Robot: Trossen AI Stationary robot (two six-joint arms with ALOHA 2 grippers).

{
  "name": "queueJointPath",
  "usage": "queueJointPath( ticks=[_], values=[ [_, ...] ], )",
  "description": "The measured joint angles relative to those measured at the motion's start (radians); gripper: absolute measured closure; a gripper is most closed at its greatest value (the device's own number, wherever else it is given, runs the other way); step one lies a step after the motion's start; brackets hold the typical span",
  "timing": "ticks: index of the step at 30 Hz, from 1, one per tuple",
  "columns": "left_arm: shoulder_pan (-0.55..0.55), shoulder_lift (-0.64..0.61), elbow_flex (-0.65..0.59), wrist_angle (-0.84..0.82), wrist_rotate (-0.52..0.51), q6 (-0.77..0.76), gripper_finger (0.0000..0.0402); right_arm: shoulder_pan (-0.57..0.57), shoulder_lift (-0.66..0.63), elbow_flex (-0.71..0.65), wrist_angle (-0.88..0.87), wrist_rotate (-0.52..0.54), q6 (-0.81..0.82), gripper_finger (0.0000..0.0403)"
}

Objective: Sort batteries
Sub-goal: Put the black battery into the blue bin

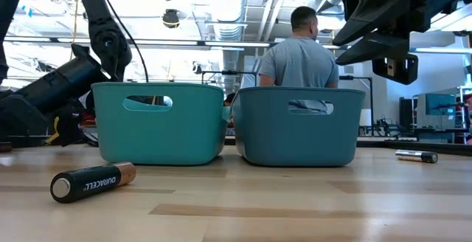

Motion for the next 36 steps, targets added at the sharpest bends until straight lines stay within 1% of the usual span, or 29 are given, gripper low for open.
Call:
queueJointPath(
  ticks=[3,6,11,16,20,22,30,36],
  values=[
    [0.000,0.000,0.000,0.006,-0.002,-0.001,0.0340,-0.007,0.000,0.000,0.000,0.000,0.000,0.0281],
    [0.000,0.000,0.000,0.003,-0.011,0.000,0.0360,-0.006,0.000,0.000,0.000,0.000,-0.001,0.0281],
    [0.000,-0.009,0.003,-0.003,-0.026,0.000,0.0360,-0.006,0.000,0.000,0.000,0.000,0.000,0.0281],
    [0.000,-0.055,0.018,-0.015,-0.064,-0.030,0.0350,-0.006,0.000,0.000,0.000,0.000,0.000,0.0281],
    [0.000,-0.134,0.023,-0.020,-0.099,-0.076,0.0353,-0.006,0.000,0.000,0.000,0.000,0.000,0.0281],
    [0.000,-0.184,0.023,-0.026,-0.101,-0.105,0.0353,-0.006,0.000,0.000,0.000,0.000,0.000,0.0281],
    [0.000,-0.438,0.033,-0.041,-0.104,-0.217,0.0353,-0.017,0.000,0.000,0.000,-0.025,-0.002,0.0281],
    [0.000,-0.622,0.113,-0.026,-0.187,-0.273,0.0353,-0.026,0.000,0.000,0.000,-0.026,-0.018,0.0281]
  ],
)
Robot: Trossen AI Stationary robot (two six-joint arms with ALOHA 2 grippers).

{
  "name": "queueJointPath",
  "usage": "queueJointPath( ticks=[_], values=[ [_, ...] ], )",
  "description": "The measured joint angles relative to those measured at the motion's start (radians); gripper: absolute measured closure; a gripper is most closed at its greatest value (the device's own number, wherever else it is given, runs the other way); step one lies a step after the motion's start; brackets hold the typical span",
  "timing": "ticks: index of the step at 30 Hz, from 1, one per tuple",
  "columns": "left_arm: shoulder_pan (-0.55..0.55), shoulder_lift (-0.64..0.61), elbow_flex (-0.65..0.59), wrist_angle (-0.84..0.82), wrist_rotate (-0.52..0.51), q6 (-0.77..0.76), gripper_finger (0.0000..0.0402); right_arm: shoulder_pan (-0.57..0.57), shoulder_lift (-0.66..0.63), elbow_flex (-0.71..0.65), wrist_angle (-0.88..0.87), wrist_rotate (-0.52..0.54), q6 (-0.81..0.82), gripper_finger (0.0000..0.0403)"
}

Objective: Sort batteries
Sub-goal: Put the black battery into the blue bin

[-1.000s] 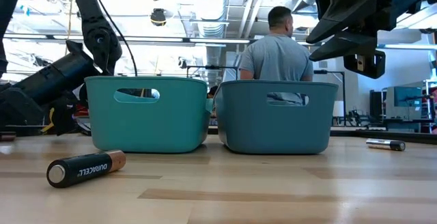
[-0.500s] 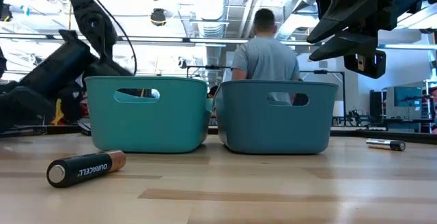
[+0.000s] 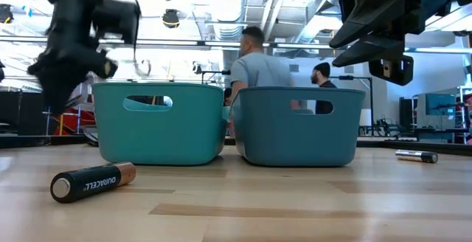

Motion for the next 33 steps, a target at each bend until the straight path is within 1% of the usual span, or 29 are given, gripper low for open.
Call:
queueJointPath(
  ticks=[5,7,9,12,14,16,17,22,25,30,33],
  values=[
    [0.000,-0.081,0.124,0.081,-0.088,0.045,0.0353,-0.013,0.000,0.000,0.000,-0.001,-0.009,0.0281],
    [0.000,-0.085,0.175,0.163,-0.104,0.098,0.0353,-0.017,0.000,0.000,-0.001,-0.001,-0.012,0.0281],
    [-0.007,-0.078,0.216,0.280,-0.106,0.169,0.0353,-0.019,0.000,0.000,0.000,-0.001,-0.012,0.0281],
    [-0.030,-0.041,0.248,0.539,-0.107,0.264,0.0353,-0.019,0.000,0.000,-0.001,-0.001,-0.012,0.0281],
    [-0.056,0.008,0.258,0.703,-0.107,0.310,0.0353,-0.019,0.000,0.000,0.000,-0.001,-0.012,0.0281],
    [-0.085,0.079,0.280,0.817,-0.107,0.343,0.0353,-0.016,0.000,0.000,-0.001,-0.001,-0.010,0.0281],
    [-0.100,0.121,0.296,0.848,-0.107,0.355,0.0353,-0.013,0.000,0.000,-0.001,-0.002,-0.008,0.0281],
    [-0.173,0.382,0.433,0.868,-0.099,0.392,0.0353,0.007,0.000,0.000,-0.001,-0.013,-0.008,0.0281],
    [-0.206,0.536,0.549,0.846,-0.053,0.392,0.0353,0.013,0.000,0.000,-0.003,-0.031,-0.008,0.0281],
    [-0.241,0.740,0.760,0.655,-0.042,0.393,0.0353,0.031,0.000,0.000,-0.006,-0.032,-0.008,0.0281],
    [-0.253,0.839,0.851,0.551,-0.042,0.393,0.0353,0.046,0.000,0.000,-0.017,-0.034,-0.008,0.0281]
  ],
)
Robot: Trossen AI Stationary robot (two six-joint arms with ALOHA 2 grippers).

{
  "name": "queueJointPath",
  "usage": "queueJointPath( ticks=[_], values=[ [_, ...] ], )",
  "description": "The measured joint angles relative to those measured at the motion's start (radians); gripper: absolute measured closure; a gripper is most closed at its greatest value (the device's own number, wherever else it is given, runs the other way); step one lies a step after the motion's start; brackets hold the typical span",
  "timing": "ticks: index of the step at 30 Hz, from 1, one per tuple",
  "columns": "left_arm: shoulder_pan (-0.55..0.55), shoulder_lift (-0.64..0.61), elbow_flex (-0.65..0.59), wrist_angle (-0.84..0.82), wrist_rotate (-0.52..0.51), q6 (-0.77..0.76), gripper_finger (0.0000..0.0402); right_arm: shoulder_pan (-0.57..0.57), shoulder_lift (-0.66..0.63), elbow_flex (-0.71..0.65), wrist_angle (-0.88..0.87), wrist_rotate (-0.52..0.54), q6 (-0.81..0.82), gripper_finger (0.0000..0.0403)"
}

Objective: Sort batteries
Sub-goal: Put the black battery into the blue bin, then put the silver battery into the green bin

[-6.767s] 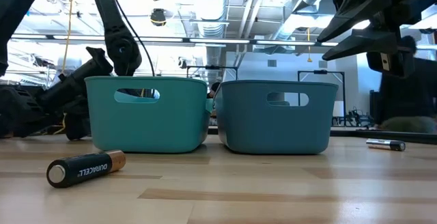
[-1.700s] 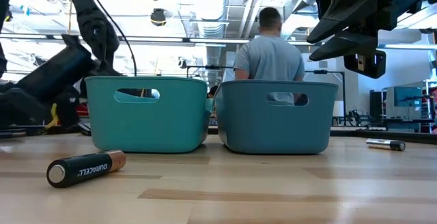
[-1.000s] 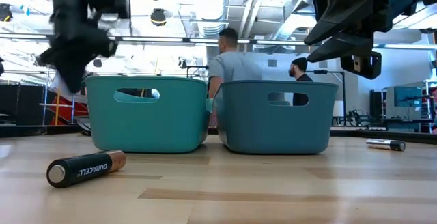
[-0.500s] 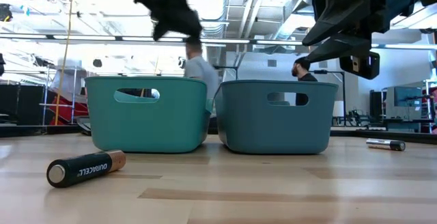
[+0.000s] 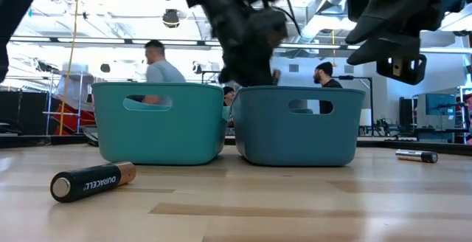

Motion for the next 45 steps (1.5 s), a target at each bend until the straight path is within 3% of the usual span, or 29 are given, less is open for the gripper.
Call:
queueJointPath(
  ticks=[9,23,30,33,37,40,45],
  values=[
    [-0.009,0.143,0.121,-0.104,0.048,-0.072,0.0336,0.058,0.000,0.000,-0.042,-0.027,0.000,0.0281],
    [-0.009,0.138,0.122,-0.103,0.045,-0.147,0.0307,0.127,-0.059,0.000,-0.158,-0.047,-0.025,0.0281],
    [-0.016,0.030,0.122,-0.105,0.034,-0.151,0.0306,0.128,-0.095,0.000,-0.234,-0.047,-0.027,0.0281],
    [-0.060,-0.052,0.120,-0.119,-0.075,-0.139,0.0306,0.128,-0.113,0.000,-0.273,-0.037,-0.009,0.0281],
    [-0.161,-0.185,0.052,-0.124,-0.332,-0.167,0.0306,0.128,-0.150,0.000,-0.421,0.031,0.072,0.0281],
    [-0.246,-0.287,-0.039,-0.117,-0.485,-0.234,0.0306,0.118,-0.175,0.000,-0.554,0.044,0.135,0.0281],
    [-0.375,-0.451,-0.246,-0.036,-0.623,-0.421,0.0306,0.088,-0.195,0.000,-0.717,0.045,0.158,0.0280]
  ],
)
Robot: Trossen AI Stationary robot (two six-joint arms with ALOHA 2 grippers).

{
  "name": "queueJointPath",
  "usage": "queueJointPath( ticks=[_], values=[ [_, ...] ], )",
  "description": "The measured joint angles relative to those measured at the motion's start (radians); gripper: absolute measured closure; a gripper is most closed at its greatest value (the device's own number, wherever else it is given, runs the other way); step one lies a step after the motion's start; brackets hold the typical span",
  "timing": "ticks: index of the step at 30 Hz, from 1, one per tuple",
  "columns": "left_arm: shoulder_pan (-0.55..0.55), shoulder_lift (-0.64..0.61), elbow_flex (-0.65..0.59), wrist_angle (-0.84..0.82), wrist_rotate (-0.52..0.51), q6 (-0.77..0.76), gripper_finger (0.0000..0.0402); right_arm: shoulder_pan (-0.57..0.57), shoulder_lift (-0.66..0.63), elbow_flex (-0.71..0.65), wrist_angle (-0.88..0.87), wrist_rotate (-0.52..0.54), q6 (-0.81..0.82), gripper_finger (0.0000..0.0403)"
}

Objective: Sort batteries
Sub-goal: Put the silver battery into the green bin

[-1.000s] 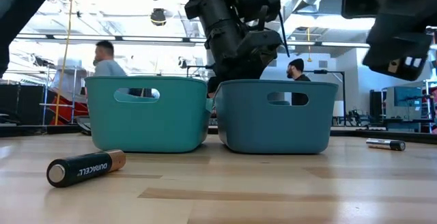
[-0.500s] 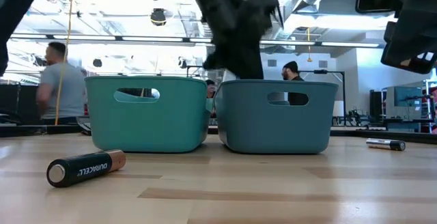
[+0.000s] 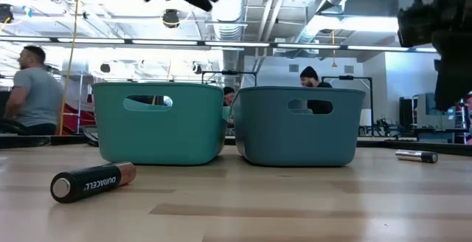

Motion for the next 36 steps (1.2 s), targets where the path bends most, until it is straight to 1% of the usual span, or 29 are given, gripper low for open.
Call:
queueJointPath(
  ticks=[2,5,7,10,13,16,20,24,28,31,36],
  values=[
    [-0.053,-0.057,-0.095,0.081,-0.041,-0.048,0.0306,-0.030,0.003,0.000,-0.048,0.001,-0.003,0.0278],
    [-0.126,-0.129,-0.222,0.227,-0.090,-0.066,0.0306,-0.099,0.032,0.000,-0.116,-0.002,-0.038,0.0266],
    [-0.161,-0.163,-0.288,0.302,-0.094,-0.068,0.0306,-0.151,0.061,0.000,-0.119,-0.023,-0.077,0.0253],
    [-0.192,-0.187,-0.345,0.345,-0.099,-0.083,0.0306,-0.222,0.116,0.000,-0.085,-0.056,-0.133,0.0225],
    [-0.206,-0.202,-0.359,0.342,-0.102,-0.111,0.0306,-0.279,0.170,0.000,-0.075,-0.060,-0.155,0.0196],
    [-0.215,-0.208,-0.359,0.338,-0.103,-0.098,0.0306,-0.323,0.227,0.000,-0.079,-0.060,-0.151,0.0176],
    [-0.218,-0.217,-0.359,0.312,-0.102,-0.096,0.0306,-0.344,0.293,0.000,-0.035,-0.080,-0.151,0.0171],
    [-0.224,-0.223,-0.359,0.278,-0.093,-0.102,0.0306,-0.343,0.342,0.001,0.009,-0.088,-0.123,0.0177],
    [-0.231,-0.240,-0.358,0.266,-0.093,-0.101,0.0306,-0.342,0.347,0.012,-0.003,-0.088,-0.085,0.0183],
    [-0.245,-0.258,-0.358,0.239,-0.093,-0.101,0.0306,-0.342,0.321,0.036,-0.032,-0.088,-0.072,0.0186],
    [-0.259,-0.291,-0.358,0.190,-0.093,-0.105,0.0306,-0.326,0.241,0.086,-0.023,-0.068,-0.135,0.0186]
  ],
)
